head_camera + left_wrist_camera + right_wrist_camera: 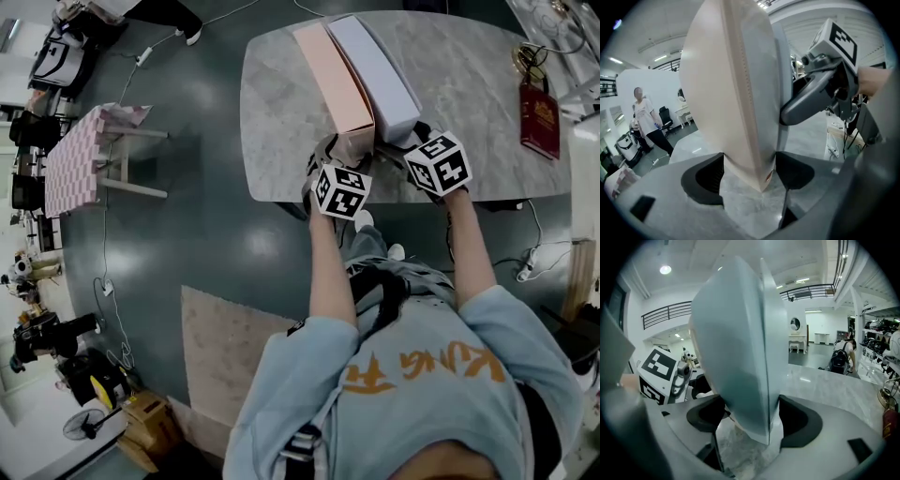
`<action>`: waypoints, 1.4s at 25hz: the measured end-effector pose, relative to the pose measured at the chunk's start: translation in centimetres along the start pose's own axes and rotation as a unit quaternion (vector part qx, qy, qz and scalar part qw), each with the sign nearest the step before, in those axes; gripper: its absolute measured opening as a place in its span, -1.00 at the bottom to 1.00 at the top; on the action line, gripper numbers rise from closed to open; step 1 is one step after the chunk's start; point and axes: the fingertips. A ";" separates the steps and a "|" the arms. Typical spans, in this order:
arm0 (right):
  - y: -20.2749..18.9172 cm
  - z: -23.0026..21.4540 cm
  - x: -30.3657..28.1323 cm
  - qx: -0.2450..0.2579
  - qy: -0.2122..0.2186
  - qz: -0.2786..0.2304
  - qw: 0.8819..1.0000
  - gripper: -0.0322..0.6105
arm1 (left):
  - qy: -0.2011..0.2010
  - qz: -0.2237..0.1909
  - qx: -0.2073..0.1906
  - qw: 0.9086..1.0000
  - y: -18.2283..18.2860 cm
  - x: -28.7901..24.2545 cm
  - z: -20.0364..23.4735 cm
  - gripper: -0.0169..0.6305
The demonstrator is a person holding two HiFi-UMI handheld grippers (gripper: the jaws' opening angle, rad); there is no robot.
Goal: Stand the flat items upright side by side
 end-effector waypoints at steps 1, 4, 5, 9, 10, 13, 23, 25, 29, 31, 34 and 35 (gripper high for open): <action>0.0 0.1 0.1 0.003 0.004 0.000 1.000 0.23 | 0.000 0.001 0.001 1.000 0.0 0.0 0.0 0.16; -0.2 0.4 0.4 0.010 0.017 0.002 1.000 0.23 | 0.001 0.002 0.004 1.000 -0.1 0.1 -0.1 0.16; -0.2 0.4 0.4 0.010 0.022 0.001 1.000 0.23 | 0.003 0.003 0.004 1.000 -0.1 0.1 -0.1 0.15; -0.1 0.0 0.7 0.002 0.027 -0.012 1.000 0.22 | 0.011 -0.007 0.013 1.000 0.2 0.2 -0.1 0.12; -0.1 0.0 0.9 -0.003 0.028 -0.017 0.999 0.21 | 0.013 -0.014 0.020 1.000 0.4 0.4 -0.2 0.11; 0.1 0.1 1.3 -0.026 0.029 -0.030 0.999 0.18 | 0.023 -0.038 0.037 0.998 1.1 1.3 -0.3 0.05; 2.1 0.2 5.5 -0.051 0.020 -0.098 0.994 0.06 | 0.087 -0.161 0.106 0.977 5.2 7.1 -0.8 -0.20; 2.3 0.5 6.5 -0.048 0.014 -0.106 0.993 0.02 | 0.098 -0.189 0.119 0.970 6.0 8.8 -1.0 -0.25; 3.2 1.1 8.4 -0.045 0.002 -0.133 0.990 -0.15 | 0.118 -0.235 0.144 0.954 7.0 12.0 -1.2 -0.36; 3.8 1.3 9.4 -0.044 -0.003 -0.150 0.988 -0.25 | 0.129 -0.252 0.148 0.948 7.3 13.4 -1.4 -0.44; 4.7 2.0 10.7 -0.041 -0.006 -0.173 0.984 -0.40 | 0.144 -0.270 0.151 0.940 7.6 15.3 -1.6 -0.58; 5.0 2.3 11.1 -0.039 -0.007 -0.180 0.983 -0.47 | 0.149 -0.274 0.152 0.938 7.6 15.9 -1.6 -0.62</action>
Point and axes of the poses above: the fingertips, and each gripper's own axes: x backward along the fingers, z to its left, y out of its top, and after that the axes turned 9 degrees about -y, right-handed
